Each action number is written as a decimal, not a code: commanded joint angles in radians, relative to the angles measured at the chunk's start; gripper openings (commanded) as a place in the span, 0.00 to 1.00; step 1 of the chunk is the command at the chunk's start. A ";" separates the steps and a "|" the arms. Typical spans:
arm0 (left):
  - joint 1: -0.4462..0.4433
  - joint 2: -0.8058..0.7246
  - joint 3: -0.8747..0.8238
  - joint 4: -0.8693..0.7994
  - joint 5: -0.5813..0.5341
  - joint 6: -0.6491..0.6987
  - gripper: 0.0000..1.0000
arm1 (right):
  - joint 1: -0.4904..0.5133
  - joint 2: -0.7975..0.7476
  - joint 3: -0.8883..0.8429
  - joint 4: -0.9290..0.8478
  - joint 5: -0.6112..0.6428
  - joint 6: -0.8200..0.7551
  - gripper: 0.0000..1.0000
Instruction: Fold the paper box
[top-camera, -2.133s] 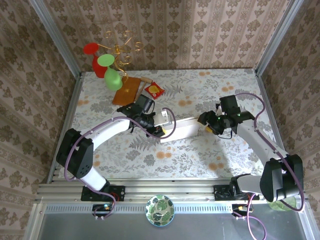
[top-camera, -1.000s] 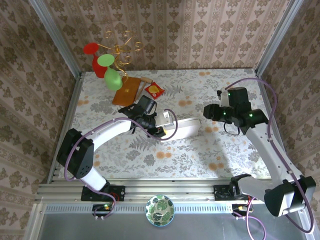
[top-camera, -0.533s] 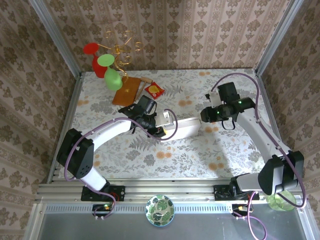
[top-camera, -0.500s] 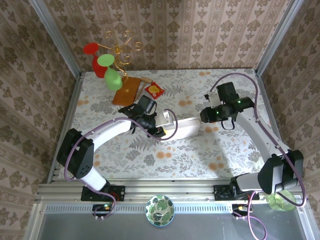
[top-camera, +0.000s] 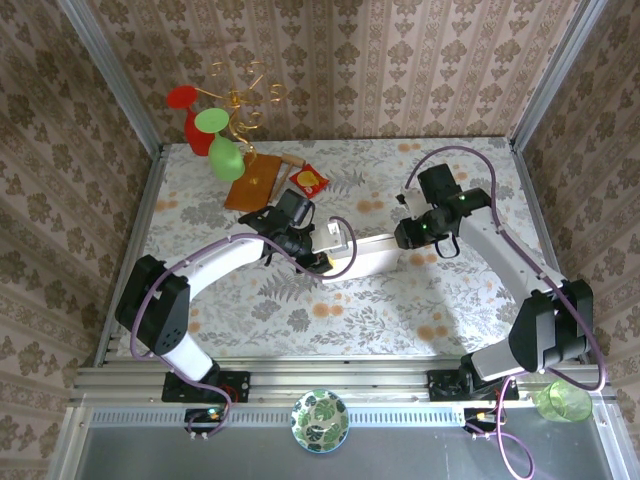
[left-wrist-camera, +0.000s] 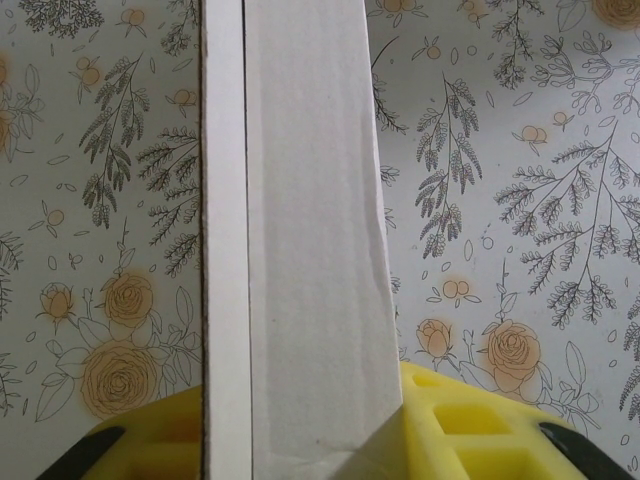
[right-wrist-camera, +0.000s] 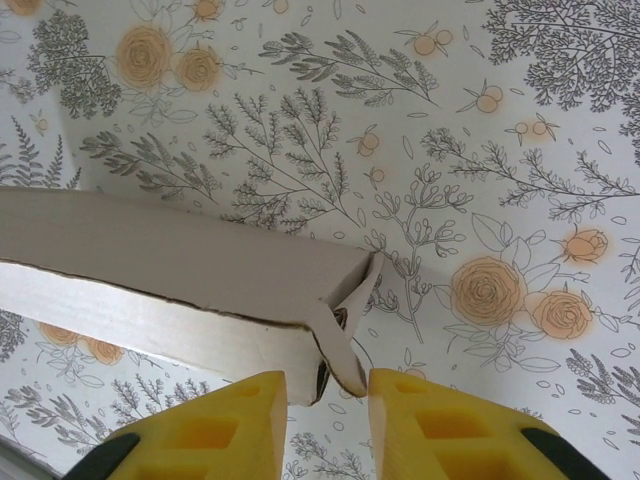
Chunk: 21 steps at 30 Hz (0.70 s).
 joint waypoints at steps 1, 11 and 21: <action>-0.004 0.022 0.016 -0.042 -0.011 0.020 0.33 | 0.007 0.012 0.043 -0.029 0.047 -0.025 0.27; 0.001 0.024 0.018 -0.044 -0.005 0.022 0.33 | 0.007 0.014 0.049 -0.022 0.055 -0.020 0.26; 0.002 0.025 0.018 -0.042 -0.003 0.019 0.33 | 0.013 0.040 0.055 -0.001 0.013 -0.014 0.24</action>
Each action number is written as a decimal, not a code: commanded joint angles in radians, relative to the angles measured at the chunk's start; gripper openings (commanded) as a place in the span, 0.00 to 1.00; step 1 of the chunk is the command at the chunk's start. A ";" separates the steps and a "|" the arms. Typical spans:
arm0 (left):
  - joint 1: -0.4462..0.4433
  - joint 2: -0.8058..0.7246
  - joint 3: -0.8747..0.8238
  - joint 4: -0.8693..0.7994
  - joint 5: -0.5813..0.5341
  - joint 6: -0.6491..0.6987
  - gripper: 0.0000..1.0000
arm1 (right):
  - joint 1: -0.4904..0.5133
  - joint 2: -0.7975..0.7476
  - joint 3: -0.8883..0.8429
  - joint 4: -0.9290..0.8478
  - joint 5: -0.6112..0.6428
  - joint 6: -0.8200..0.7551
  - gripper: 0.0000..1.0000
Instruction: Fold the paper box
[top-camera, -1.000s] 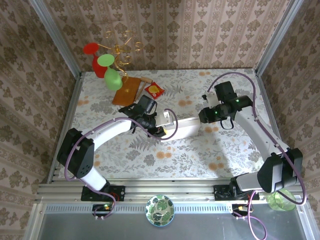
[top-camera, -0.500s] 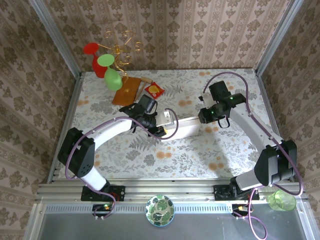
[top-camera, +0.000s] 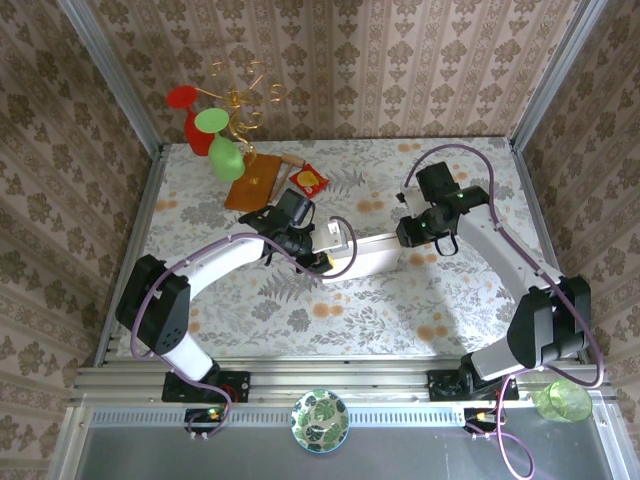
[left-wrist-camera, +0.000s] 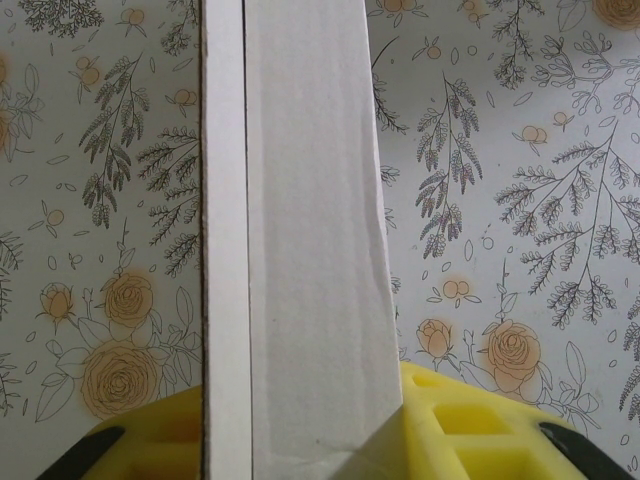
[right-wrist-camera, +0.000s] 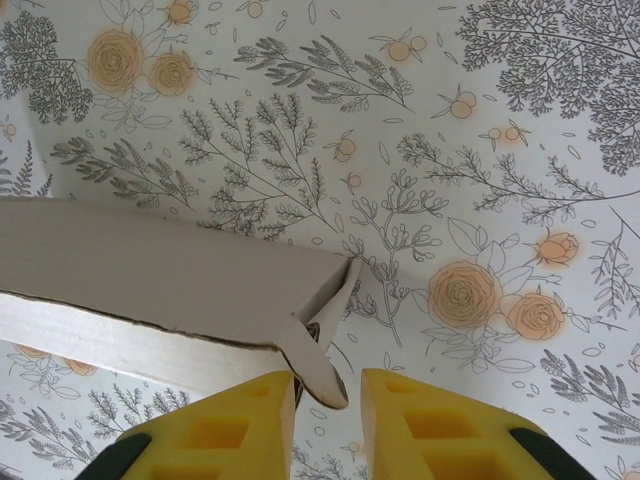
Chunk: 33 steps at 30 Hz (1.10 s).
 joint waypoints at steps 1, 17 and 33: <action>0.001 0.022 0.014 -0.038 -0.004 0.019 0.33 | 0.009 0.020 0.039 0.003 -0.020 -0.011 0.24; 0.010 0.029 0.024 -0.046 0.009 0.013 0.33 | 0.017 0.014 0.055 0.007 -0.003 -0.003 0.21; 0.011 0.030 0.029 -0.052 0.010 0.013 0.33 | 0.015 0.020 0.044 0.007 0.011 0.001 0.18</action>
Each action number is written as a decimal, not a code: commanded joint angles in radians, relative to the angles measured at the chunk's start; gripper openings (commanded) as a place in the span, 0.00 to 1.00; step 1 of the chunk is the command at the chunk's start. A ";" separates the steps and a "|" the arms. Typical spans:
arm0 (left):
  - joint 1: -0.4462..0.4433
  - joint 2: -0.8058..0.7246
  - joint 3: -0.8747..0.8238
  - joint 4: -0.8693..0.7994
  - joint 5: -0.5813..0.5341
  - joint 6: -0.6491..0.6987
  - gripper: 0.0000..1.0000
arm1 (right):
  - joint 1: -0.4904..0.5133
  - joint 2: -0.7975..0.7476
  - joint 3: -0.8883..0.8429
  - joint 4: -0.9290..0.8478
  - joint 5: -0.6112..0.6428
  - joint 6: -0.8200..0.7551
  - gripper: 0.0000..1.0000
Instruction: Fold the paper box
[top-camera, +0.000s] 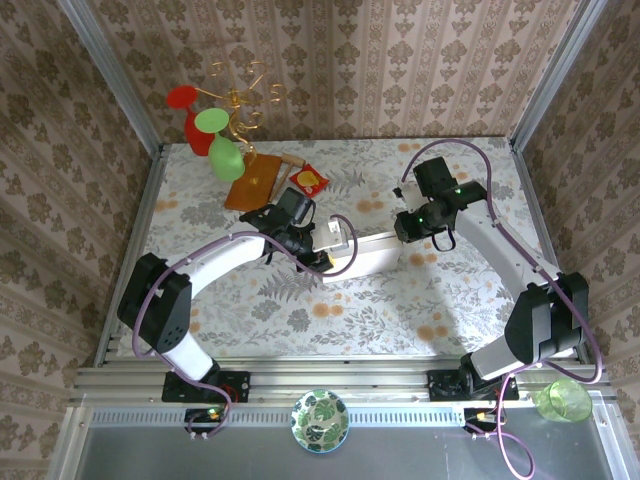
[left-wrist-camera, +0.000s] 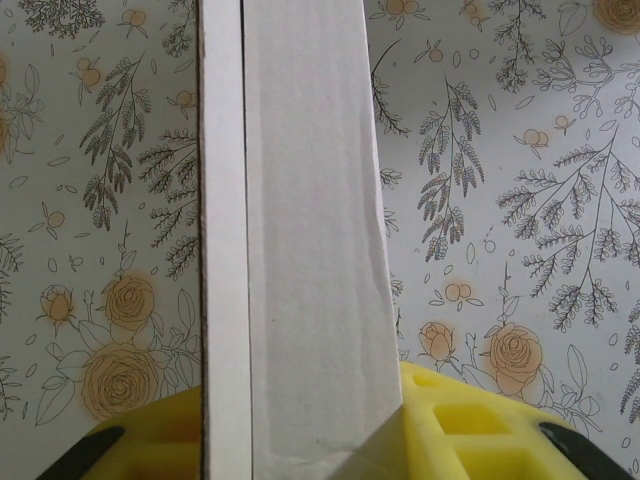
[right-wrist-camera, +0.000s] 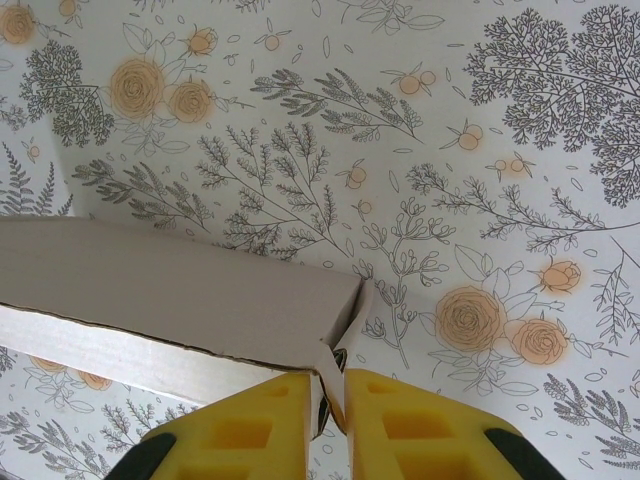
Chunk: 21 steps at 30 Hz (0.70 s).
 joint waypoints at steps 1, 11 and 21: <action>0.008 0.018 0.015 -0.044 0.003 0.013 0.33 | 0.006 0.000 -0.002 0.006 0.014 -0.002 0.17; 0.014 0.022 0.022 -0.047 0.010 -0.004 0.33 | 0.006 -0.016 -0.026 0.017 0.030 0.004 0.17; 0.015 0.025 0.027 -0.054 0.018 -0.008 0.33 | 0.008 -0.028 -0.029 0.031 0.037 0.021 0.04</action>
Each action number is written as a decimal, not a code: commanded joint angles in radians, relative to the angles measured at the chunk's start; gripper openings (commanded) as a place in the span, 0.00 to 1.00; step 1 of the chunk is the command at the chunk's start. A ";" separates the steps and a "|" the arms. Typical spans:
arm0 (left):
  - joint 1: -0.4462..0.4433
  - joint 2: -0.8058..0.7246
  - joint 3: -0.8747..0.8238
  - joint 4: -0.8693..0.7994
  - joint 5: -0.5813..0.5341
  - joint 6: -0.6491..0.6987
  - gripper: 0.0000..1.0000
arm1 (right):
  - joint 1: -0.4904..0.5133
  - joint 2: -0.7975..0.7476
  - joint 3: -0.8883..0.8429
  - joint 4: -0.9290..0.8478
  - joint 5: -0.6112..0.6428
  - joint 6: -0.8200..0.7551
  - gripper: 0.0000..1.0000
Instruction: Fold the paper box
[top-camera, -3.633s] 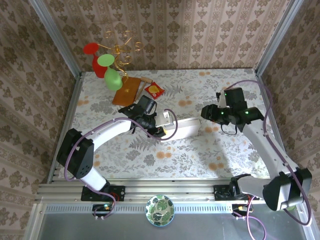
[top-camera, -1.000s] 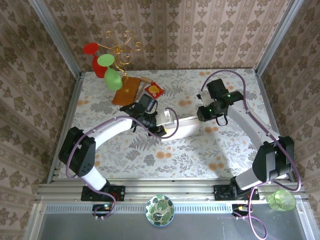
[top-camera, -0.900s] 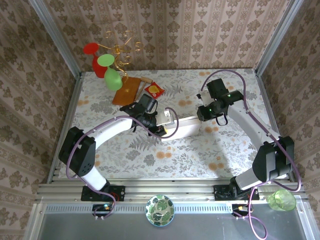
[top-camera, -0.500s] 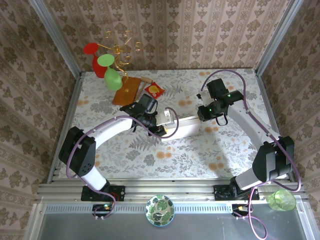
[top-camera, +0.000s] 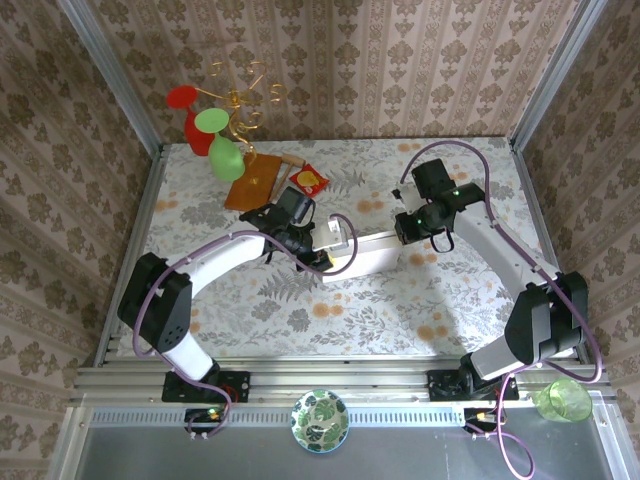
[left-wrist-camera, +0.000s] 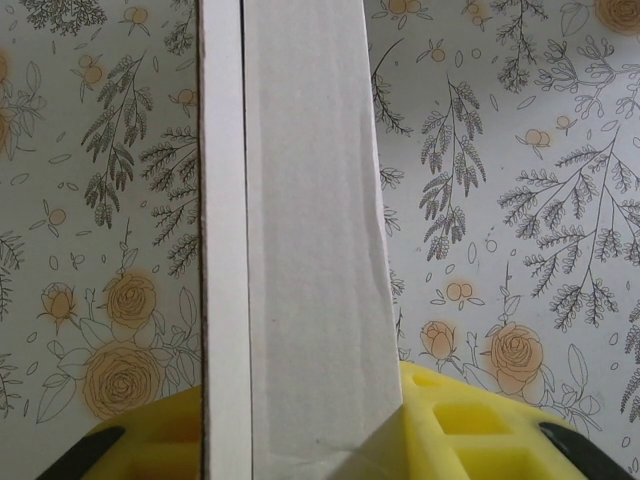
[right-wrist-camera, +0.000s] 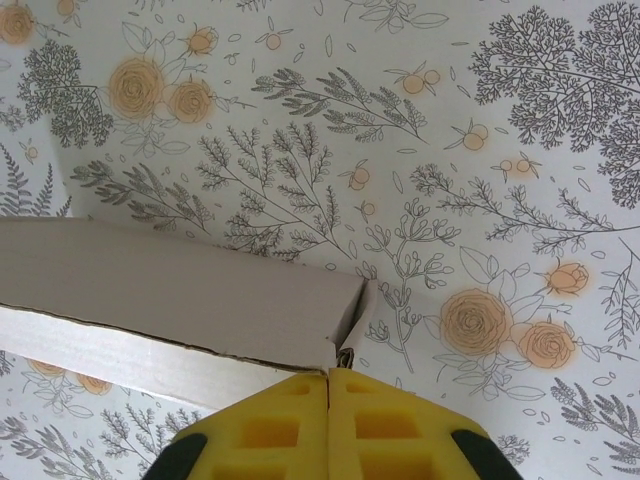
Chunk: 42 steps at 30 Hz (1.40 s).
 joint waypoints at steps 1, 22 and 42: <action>0.009 0.020 0.021 -0.045 0.016 -0.010 0.33 | 0.006 -0.026 -0.009 0.010 0.030 0.011 0.02; 0.037 0.036 0.040 -0.037 0.051 -0.092 0.34 | 0.031 -0.093 -0.143 0.136 0.043 0.134 0.00; 0.041 -0.010 0.005 0.040 0.037 -0.173 0.50 | 0.051 -0.164 -0.250 0.204 0.086 0.156 0.00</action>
